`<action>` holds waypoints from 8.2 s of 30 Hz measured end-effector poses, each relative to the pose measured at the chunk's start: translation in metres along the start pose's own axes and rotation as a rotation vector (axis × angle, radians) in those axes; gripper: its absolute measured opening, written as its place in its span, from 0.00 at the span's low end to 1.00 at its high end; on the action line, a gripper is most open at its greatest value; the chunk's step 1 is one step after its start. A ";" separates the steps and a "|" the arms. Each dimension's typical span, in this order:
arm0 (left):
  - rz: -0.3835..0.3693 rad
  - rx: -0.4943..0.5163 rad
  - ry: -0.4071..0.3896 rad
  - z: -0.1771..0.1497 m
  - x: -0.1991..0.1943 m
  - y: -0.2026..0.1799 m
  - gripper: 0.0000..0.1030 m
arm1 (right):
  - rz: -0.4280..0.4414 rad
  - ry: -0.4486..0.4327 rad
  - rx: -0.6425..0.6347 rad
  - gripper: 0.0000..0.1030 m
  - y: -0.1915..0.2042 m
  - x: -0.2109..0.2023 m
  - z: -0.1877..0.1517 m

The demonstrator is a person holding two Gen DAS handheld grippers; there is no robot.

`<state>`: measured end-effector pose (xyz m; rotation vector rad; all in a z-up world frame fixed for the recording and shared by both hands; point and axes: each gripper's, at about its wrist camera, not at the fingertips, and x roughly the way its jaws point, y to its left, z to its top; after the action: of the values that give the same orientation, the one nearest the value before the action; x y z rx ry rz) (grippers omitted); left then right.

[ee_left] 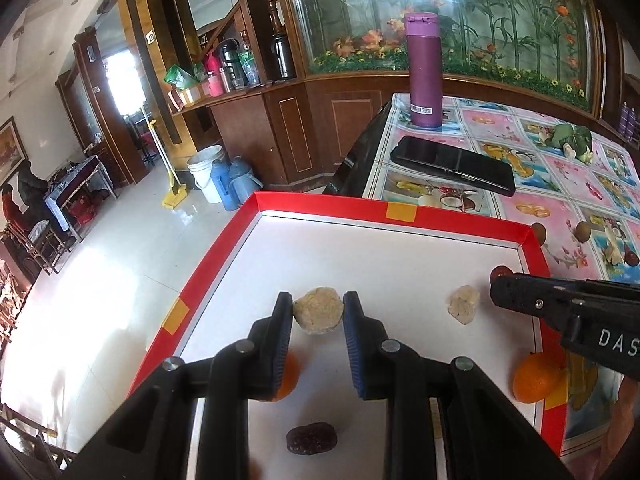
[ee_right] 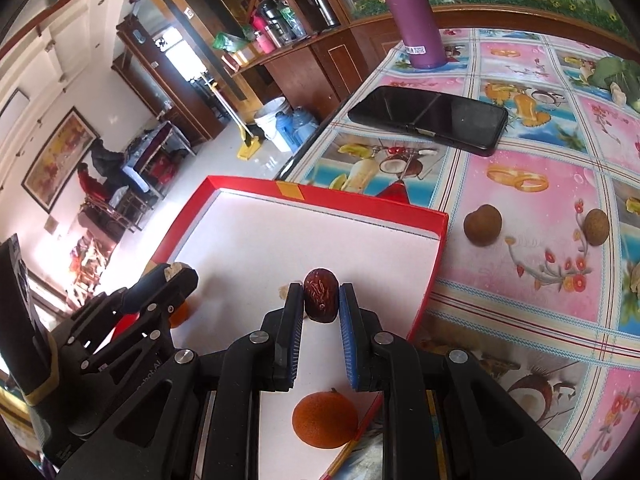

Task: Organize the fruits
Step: 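Lower both items into the tray and open the left and right tools, then reach back to the table, grasp a brown fruit with left tool while right grasps a date, then carry the brown fruit and red date over the white tray, then open the left tool to drop the brown fruit into the tray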

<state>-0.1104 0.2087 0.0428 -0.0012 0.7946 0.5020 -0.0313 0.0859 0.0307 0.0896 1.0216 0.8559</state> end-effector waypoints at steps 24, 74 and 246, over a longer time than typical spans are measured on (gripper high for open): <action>0.046 0.070 0.084 0.000 0.015 -0.008 0.34 | -0.049 0.035 -0.004 0.22 -0.005 0.003 -0.002; -0.201 0.322 -0.046 0.050 -0.043 -0.180 0.85 | -0.181 -0.028 0.199 0.24 -0.229 -0.153 0.007; -0.012 -0.146 0.079 -0.033 -0.027 0.062 0.64 | 0.069 0.079 -0.393 0.29 0.074 -0.029 -0.071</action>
<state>-0.1755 0.2456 0.0492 -0.1617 0.8329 0.5504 -0.1363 0.0946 0.0452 -0.2449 0.9108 1.1164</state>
